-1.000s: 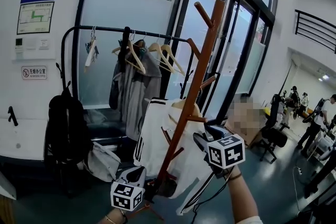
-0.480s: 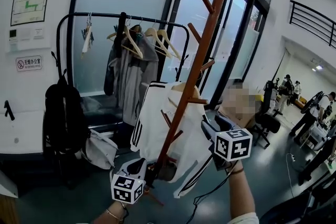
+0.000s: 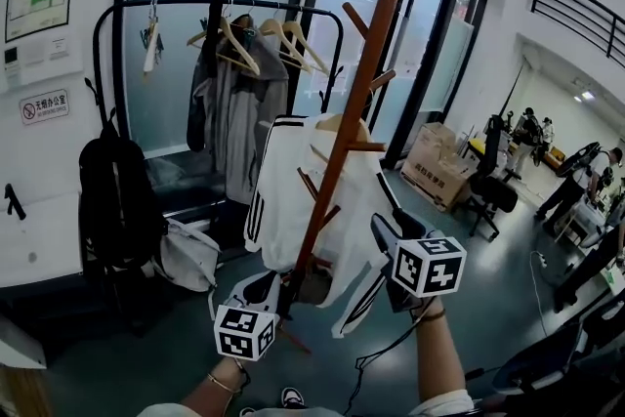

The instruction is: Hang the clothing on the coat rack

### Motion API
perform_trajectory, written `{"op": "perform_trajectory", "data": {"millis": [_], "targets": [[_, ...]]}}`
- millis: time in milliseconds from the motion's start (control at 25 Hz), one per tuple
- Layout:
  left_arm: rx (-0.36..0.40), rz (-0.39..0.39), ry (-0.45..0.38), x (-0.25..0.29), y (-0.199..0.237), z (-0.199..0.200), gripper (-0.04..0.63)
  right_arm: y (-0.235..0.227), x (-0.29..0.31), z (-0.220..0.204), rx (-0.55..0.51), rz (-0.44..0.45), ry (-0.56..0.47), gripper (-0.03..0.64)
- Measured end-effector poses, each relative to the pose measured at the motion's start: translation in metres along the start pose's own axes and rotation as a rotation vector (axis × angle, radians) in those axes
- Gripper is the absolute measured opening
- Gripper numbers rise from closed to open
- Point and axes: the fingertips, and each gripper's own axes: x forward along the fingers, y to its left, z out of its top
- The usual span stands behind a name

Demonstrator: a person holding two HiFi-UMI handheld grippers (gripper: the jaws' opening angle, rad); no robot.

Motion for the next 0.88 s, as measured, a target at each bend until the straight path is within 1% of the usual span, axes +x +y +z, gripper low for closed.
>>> {"op": "perform_trajectory", "data": {"millis": [200, 280, 560, 720, 880], "targets": [[-0.016, -0.014, 0.009, -0.003, -0.009, -0.005, 0.008, 0.013, -0.001, -0.039, 0.057, -0.008, 0.045, 0.177], [-0.020, -0.013, 0.004, -0.002, -0.010, -0.004, 0.008, 0.015, 0.003, -0.052, 0.090, -0.013, 0.053, 0.155], [-0.023, 0.020, 0.009, -0.004, -0.011, -0.004, 0.008, 0.029, 0.011, -0.110, 0.190, -0.019, 0.098, 0.077], [-0.019, 0.036, 0.012, -0.002, -0.020, -0.004, 0.008, 0.029, 0.005, -0.129, 0.213, -0.038, 0.088, 0.042], [-0.026, 0.041, 0.024, 0.002, -0.038, -0.008, 0.008, 0.027, -0.004, -0.150, 0.227, -0.029, 0.096, 0.032]]}}
